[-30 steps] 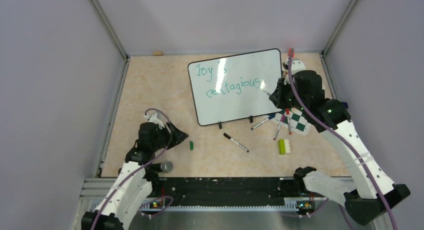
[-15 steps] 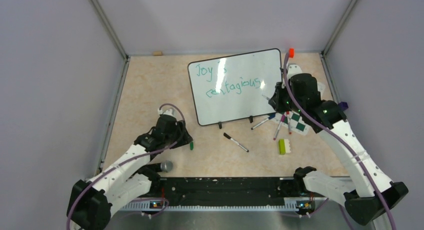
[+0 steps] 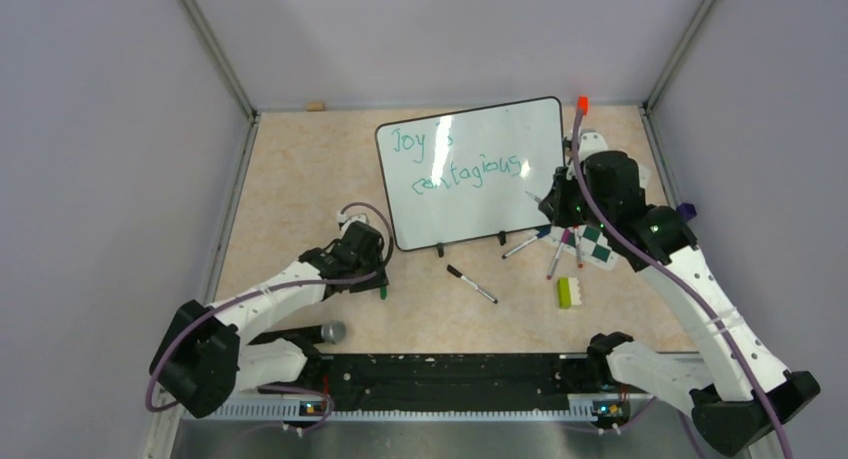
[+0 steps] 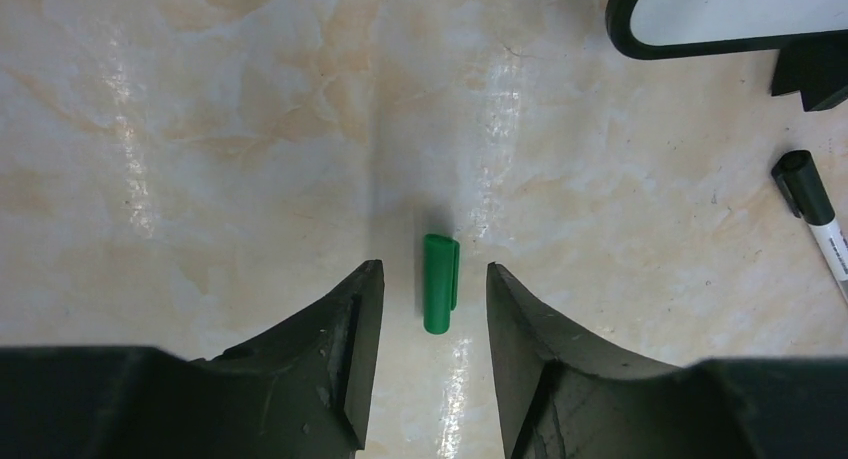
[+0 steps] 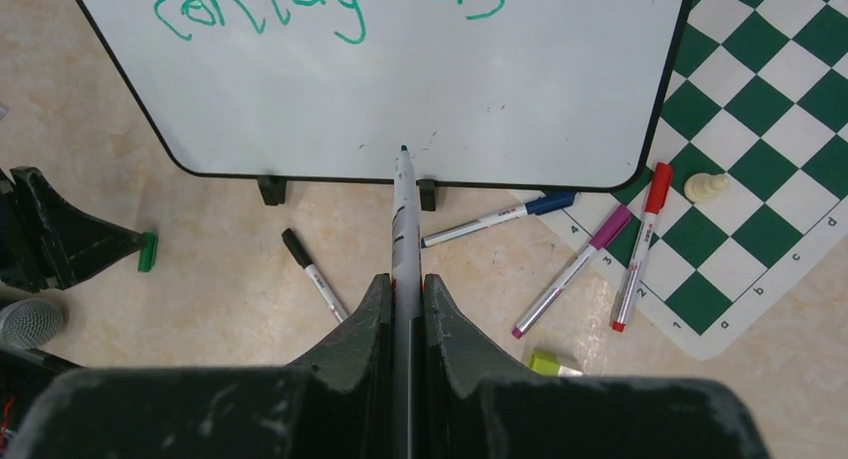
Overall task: Write a sentence on the whiteboard
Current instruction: Pick up the pen cap from the center of the board.
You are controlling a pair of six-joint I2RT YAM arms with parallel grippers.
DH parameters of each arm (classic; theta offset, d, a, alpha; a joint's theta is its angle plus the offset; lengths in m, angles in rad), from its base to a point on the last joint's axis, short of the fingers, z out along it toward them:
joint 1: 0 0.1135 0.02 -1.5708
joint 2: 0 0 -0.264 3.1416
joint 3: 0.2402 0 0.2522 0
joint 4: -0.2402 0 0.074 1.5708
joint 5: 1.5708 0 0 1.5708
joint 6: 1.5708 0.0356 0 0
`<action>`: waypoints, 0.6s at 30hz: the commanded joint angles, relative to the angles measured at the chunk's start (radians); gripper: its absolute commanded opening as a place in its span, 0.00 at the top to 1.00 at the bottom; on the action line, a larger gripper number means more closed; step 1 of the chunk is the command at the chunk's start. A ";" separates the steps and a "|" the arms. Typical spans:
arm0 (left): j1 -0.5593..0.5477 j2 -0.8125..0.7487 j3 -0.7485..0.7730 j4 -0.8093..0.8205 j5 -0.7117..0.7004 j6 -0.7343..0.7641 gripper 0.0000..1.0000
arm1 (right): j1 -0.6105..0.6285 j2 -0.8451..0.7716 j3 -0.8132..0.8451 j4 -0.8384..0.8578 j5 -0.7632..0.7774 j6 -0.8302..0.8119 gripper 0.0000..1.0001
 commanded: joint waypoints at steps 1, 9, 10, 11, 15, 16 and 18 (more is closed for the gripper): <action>-0.028 0.042 0.058 0.004 -0.058 -0.003 0.53 | -0.009 -0.028 -0.008 0.027 -0.006 0.015 1.00; -0.075 0.149 0.074 -0.001 -0.093 -0.025 0.56 | -0.010 -0.034 -0.019 0.026 -0.014 0.019 1.00; -0.083 0.165 0.081 -0.006 -0.099 -0.025 0.57 | -0.010 -0.034 -0.021 0.028 -0.016 0.020 1.00; -0.092 0.181 0.087 -0.009 -0.101 -0.026 0.61 | -0.010 -0.034 -0.022 0.027 -0.016 0.020 1.00; -0.099 0.229 0.098 -0.007 -0.075 -0.027 1.00 | -0.009 -0.035 -0.031 0.027 -0.024 0.022 1.00; -0.099 0.232 0.098 -0.006 -0.075 -0.029 1.00 | -0.010 -0.034 -0.033 0.027 -0.025 0.022 1.00; -0.100 0.213 0.098 -0.012 -0.090 -0.041 1.00 | -0.010 -0.036 -0.035 0.028 -0.037 0.022 1.00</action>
